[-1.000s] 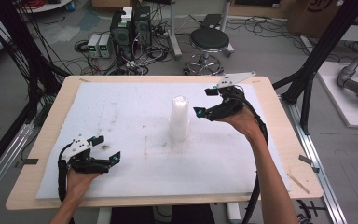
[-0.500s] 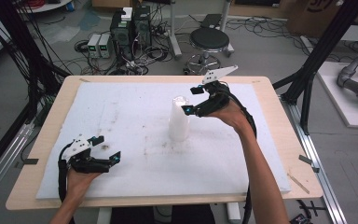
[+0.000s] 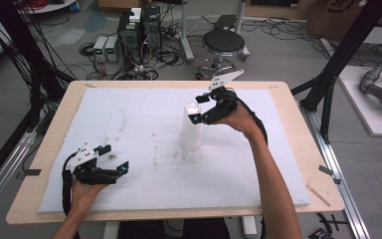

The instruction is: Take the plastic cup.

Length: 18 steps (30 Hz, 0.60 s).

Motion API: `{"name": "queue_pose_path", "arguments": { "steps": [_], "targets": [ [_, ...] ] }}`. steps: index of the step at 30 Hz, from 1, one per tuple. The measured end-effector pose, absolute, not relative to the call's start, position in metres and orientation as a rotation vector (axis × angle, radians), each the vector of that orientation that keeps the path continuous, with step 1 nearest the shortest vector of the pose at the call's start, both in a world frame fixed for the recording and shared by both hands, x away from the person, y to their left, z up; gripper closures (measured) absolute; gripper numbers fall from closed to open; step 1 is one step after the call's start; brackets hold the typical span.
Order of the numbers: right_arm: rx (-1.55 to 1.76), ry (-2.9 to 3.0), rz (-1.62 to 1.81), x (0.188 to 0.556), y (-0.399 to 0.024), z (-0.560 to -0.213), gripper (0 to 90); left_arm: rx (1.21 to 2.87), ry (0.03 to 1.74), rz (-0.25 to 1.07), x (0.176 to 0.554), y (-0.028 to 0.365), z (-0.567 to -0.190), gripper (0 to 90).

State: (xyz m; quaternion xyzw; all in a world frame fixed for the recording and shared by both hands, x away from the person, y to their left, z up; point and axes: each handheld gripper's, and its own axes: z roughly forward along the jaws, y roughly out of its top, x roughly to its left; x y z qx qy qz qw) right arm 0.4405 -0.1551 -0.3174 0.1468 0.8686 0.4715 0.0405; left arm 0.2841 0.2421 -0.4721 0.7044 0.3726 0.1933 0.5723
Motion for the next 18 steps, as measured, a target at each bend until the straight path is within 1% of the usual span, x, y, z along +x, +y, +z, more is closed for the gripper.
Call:
{"name": "queue_pose_path", "arguments": {
  "steps": [18],
  "targets": [
    [0.460,2.754,1.364,0.450,-0.141,-0.335,17.6,1.655,0.878,0.442,0.285,0.243,-0.472,1.8]
  ]
}}
